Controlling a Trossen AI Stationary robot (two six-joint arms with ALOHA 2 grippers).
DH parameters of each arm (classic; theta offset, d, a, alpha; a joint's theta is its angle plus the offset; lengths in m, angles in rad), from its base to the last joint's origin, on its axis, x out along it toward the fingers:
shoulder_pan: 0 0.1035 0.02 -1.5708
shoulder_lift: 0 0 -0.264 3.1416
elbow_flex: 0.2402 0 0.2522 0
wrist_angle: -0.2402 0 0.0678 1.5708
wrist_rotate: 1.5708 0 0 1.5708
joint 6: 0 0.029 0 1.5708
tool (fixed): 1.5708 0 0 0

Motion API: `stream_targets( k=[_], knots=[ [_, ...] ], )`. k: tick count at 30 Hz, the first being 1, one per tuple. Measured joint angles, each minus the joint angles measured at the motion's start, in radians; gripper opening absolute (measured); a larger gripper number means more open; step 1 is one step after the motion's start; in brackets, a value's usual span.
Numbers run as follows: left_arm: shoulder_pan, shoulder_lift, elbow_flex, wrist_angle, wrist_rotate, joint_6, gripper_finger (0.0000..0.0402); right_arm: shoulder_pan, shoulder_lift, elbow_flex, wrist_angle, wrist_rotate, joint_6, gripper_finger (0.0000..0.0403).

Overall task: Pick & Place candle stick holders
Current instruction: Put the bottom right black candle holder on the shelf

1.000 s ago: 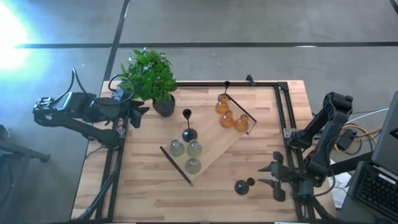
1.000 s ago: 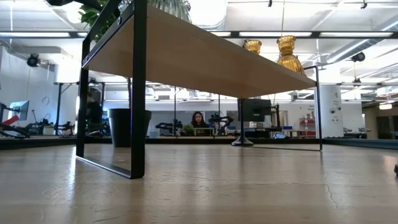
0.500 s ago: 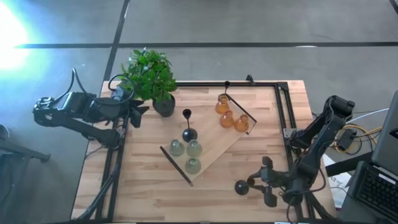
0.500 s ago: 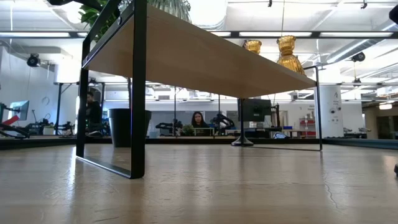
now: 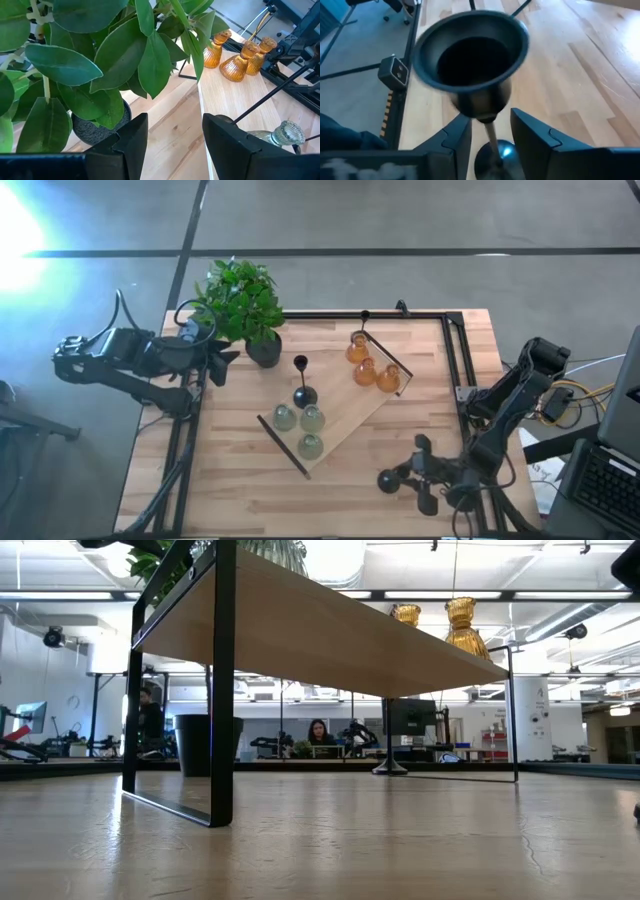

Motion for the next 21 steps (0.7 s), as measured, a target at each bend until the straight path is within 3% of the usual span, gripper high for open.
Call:
stream_targets(
  k=[8, 17, 21],
  knots=[
    [0.000, -0.006, 0.000, -0.001, 0.000, 0.001, 0.0193, -0.014, -0.024, 0.000, 0.007, -0.007, -0.065, 0.0020],
    [0.000, -0.011, 0.000, -0.003, 0.001, 0.001, 0.0193, -0.154, -0.253, 0.075, -0.179, -0.008, -0.179, 0.0012],
    [0.000, -0.012, 0.000, -0.003, 0.001, 0.024, 0.0193, -0.294, -0.353, 0.146, -0.178, -0.128, -0.220, 0.0011]
  ],
)
